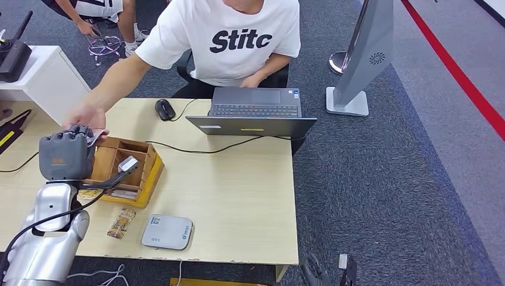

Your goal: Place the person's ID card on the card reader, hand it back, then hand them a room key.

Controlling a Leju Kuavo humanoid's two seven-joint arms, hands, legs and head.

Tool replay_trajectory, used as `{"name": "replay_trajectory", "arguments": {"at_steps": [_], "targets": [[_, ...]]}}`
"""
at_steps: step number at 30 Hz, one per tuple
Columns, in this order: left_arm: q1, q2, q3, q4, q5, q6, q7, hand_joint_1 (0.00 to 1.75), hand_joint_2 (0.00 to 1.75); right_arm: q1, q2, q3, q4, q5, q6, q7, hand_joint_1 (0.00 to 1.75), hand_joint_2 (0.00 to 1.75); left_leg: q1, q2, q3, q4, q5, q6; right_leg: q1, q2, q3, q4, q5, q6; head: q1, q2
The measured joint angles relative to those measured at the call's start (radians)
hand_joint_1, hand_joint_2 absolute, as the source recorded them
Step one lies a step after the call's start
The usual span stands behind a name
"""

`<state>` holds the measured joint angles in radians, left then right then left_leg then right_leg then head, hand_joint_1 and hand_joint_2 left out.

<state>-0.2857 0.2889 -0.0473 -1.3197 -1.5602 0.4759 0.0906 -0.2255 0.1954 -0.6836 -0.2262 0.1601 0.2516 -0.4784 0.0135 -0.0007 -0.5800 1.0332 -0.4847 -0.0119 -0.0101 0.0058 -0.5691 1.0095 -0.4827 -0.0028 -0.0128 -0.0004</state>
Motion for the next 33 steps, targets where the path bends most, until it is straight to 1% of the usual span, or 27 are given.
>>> {"name": "replay_trajectory", "arguments": {"at_steps": [2,3,6,7,12,20,23,27,30,33], "targets": [[0.000,0.004,0.001,0.003,0.000,0.002,0.004,1.75,1.75,0.000,0.001,0.000,0.000,0.000,0.001,0.000,0.00,1.75,0.000,0.000,0.000,0.000,0.000,0.000,0.000,0.000,0.000,0.000,0.000,0.000,0.000,0.000],[0.000,0.006,0.002,0.004,0.000,0.003,0.007,1.47,1.75,0.000,0.001,0.000,0.000,0.000,0.002,0.000,0.00,1.75,0.000,0.000,0.000,0.000,0.000,0.000,0.000,0.000,0.000,0.000,0.000,0.000,0.000,0.000],[0.000,0.013,0.003,0.006,0.000,0.004,0.015,0.16,1.75,0.000,0.001,0.000,0.000,0.001,0.003,0.000,0.00,1.75,0.000,0.000,0.000,0.000,0.000,0.000,0.000,0.000,0.000,0.000,0.000,0.000,0.000,0.000],[0.000,0.015,0.003,0.006,0.000,0.004,0.019,0.00,1.75,0.000,0.001,0.000,0.000,0.001,0.003,0.000,0.00,1.75,0.000,0.000,0.000,0.000,0.000,0.000,0.000,0.000,0.000,0.000,0.000,0.000,0.000,0.000],[0.003,0.031,0.003,0.006,0.000,0.005,0.040,0.00,1.75,0.000,0.002,0.000,0.000,0.002,0.003,-0.001,0.00,1.75,0.000,0.000,0.000,0.000,0.000,0.000,0.000,0.000,0.000,0.000,0.000,0.000,0.000,0.000],[0.017,0.047,0.003,0.006,0.000,0.005,0.049,0.00,1.75,0.000,0.002,0.000,0.000,0.002,0.003,-0.003,0.00,1.75,0.000,0.000,0.000,0.000,0.000,0.000,0.000,0.000,0.000,0.000,0.000,0.000,0.000,0.000],[0.029,0.061,-0.002,0.005,0.000,0.012,0.064,0.00,1.75,0.000,0.002,0.000,0.000,-0.001,0.003,-0.006,0.00,1.75,0.000,0.001,0.000,0.000,0.000,0.000,0.000,0.000,0.000,0.000,0.000,0.000,0.000,0.000],[0.071,0.078,-0.014,-0.033,0.000,0.034,0.058,0.00,1.75,0.000,0.002,-0.007,0.000,-0.012,0.004,-0.012,0.00,1.75,0.000,0.001,0.000,0.000,0.000,0.000,0.000,0.000,-0.001,0.000,0.000,0.000,0.000,0.000],[0.111,0.081,-0.021,-0.088,0.000,0.038,0.035,0.00,1.75,0.001,0.000,-0.018,0.000,-0.022,0.007,-0.019,0.00,1.75,0.000,0.001,0.000,0.000,0.000,0.000,0.000,0.000,-0.001,0.000,0.000,0.000,0.000,0.000],[0.132,0.084,-0.026,-0.120,0.000,0.038,0.029,0.00,1.75,0.001,0.000,-0.023,0.000,-0.024,0.008,-0.020,0.00,1.75,0.000,0.001,0.000,0.000,0.000,0.000,0.000,0.000,-0.001,0.000,0.000,0.000,0.000,0.000]]}}
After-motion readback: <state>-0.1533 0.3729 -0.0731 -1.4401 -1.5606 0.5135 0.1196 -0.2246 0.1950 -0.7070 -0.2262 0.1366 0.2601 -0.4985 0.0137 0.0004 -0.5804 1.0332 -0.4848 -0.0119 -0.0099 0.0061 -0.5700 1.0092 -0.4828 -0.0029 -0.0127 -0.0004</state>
